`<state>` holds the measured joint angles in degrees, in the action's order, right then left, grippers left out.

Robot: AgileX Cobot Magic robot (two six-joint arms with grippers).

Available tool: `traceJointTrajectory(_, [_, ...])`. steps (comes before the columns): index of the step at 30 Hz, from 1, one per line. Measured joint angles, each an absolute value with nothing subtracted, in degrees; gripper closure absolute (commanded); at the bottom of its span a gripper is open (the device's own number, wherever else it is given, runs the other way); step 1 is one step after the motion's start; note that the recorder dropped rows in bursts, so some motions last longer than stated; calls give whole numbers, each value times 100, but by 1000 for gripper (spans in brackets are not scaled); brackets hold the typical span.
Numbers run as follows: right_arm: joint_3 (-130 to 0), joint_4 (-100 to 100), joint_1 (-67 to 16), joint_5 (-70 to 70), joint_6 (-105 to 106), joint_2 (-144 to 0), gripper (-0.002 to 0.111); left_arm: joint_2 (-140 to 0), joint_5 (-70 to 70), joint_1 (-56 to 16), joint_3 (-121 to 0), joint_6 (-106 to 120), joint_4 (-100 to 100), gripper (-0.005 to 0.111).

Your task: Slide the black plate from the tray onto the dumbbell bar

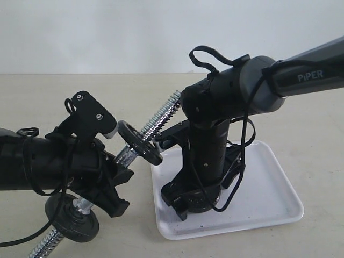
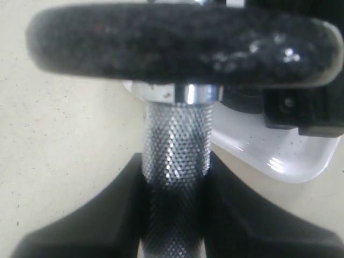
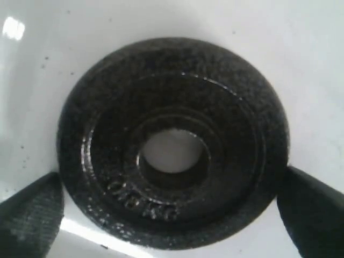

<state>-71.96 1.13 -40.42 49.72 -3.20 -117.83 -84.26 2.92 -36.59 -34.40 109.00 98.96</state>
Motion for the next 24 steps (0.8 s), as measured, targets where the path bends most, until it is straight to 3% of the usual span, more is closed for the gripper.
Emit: traceJointTrajectory(24, [-7166,90,-4045,4237,-364,-11773,3,-8426,303,-3659,-3440,10888,9896,102])
